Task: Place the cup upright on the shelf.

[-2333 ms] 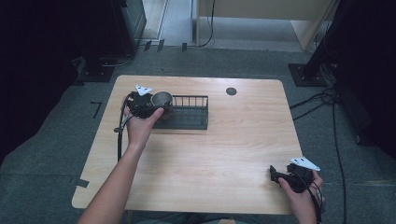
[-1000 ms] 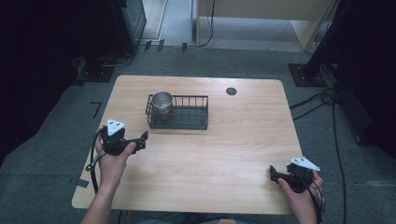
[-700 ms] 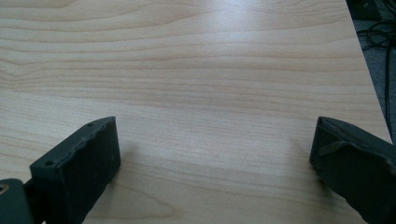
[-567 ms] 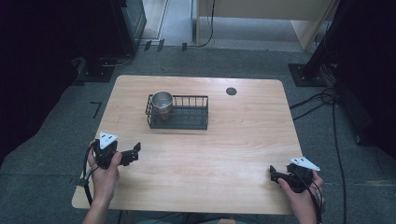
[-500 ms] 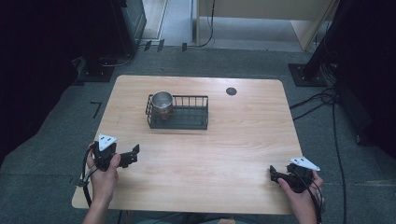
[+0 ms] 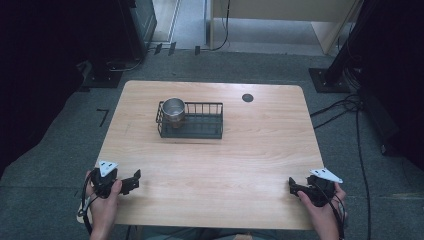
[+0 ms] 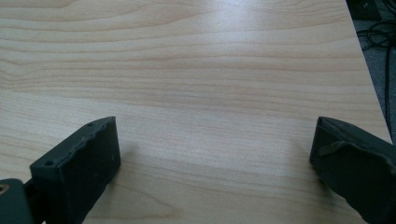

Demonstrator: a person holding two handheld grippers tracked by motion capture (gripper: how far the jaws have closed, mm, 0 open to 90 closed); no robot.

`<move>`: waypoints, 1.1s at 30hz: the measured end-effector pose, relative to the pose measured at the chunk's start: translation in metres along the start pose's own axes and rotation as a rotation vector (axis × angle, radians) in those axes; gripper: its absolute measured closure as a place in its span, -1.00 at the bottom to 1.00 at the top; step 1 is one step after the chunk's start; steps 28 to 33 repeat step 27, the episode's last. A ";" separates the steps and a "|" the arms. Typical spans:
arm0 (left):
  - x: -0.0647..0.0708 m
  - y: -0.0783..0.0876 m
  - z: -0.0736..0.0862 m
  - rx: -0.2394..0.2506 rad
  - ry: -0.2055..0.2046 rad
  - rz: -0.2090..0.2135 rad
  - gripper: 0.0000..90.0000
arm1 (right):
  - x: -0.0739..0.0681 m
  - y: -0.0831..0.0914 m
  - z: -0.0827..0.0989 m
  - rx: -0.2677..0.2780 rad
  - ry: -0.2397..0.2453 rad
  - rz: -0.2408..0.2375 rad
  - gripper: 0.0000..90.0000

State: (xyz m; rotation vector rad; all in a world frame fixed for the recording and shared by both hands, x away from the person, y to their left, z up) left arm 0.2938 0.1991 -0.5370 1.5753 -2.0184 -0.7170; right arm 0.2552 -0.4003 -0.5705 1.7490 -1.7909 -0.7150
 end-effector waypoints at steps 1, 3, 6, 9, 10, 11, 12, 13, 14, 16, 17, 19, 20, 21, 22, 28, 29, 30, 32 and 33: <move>-0.003 0.001 0.003 -0.004 0.006 -0.003 -1.00 | 0.000 0.000 0.000 0.000 0.000 0.000 -0.98; -0.008 0.002 0.008 -0.008 0.010 -0.013 -1.00 | 0.000 0.000 0.000 0.000 0.000 -0.001 -0.98; -0.016 0.003 0.016 -0.018 0.015 -0.034 -1.00 | 0.000 0.000 0.000 0.000 0.001 0.000 -0.98; -0.023 0.004 0.024 -0.032 0.013 -0.051 -1.00 | 0.000 0.000 0.000 0.000 0.000 0.000 -0.98; -0.026 0.005 0.027 -0.035 0.015 -0.054 -1.00 | 0.000 0.000 0.000 0.000 0.000 0.000 -0.98; -0.029 0.006 0.030 -0.041 0.020 -0.058 -1.00 | 0.000 0.000 0.000 0.000 0.000 0.000 -0.98; -0.031 0.006 0.032 -0.043 0.021 -0.058 -1.00 | 0.000 0.000 0.000 0.000 0.000 0.000 -0.98; -0.033 0.008 0.033 -0.042 0.016 -0.065 -1.00 | 0.000 0.000 0.000 0.000 0.000 0.000 -0.98; -0.035 0.009 0.034 -0.041 0.010 -0.076 -1.00 | 0.000 0.000 0.000 0.000 0.000 0.000 -0.98; -0.039 0.009 0.034 -0.041 0.007 -0.086 -1.00 | 0.000 0.000 0.000 0.000 0.000 0.000 -0.98; -0.040 0.008 0.035 -0.041 0.011 -0.081 -1.00 | 0.000 0.000 0.000 0.000 0.001 0.000 -0.98; -0.039 0.005 0.035 -0.052 0.001 -0.080 -1.00 | 0.000 0.000 0.000 0.000 0.000 0.000 -0.98; -0.038 0.004 0.035 -0.059 -0.005 -0.072 -1.00 | 0.000 0.000 0.000 0.000 0.000 0.000 -0.98; -0.037 0.004 0.035 -0.058 -0.012 -0.071 -1.00 | 0.000 0.000 0.000 0.000 0.000 0.000 -0.98; -0.036 0.004 0.035 -0.058 -0.014 -0.068 -1.00 | 0.000 0.000 0.000 0.000 0.000 0.000 -0.98; -0.036 0.003 0.036 -0.063 -0.005 -0.037 -1.00 | 0.000 0.000 0.000 0.000 0.000 0.000 -0.98; -0.036 0.003 0.036 -0.063 -0.005 -0.037 -1.00 | 0.000 0.000 0.000 0.000 0.000 0.000 -0.98; -0.036 0.003 0.036 -0.063 -0.005 -0.037 -1.00 | 0.000 0.000 0.000 0.000 0.000 0.000 -0.98; -0.036 0.003 0.036 -0.063 -0.005 -0.037 -1.00 | 0.000 0.000 0.000 0.000 0.000 0.000 -0.98; -0.036 0.003 0.036 -0.063 -0.005 -0.037 -1.00 | 0.000 0.000 0.000 0.000 0.000 0.000 -0.98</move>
Point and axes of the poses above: each handheld gripper's, and its own axes: y roughly backward along the jaws, z roughly out of its underside, x roughly to its right, the point moved 6 cm from there along -y, roughly forward along the jaws, and after that the axes turned 3 degrees about z, right-handed, at the moved point
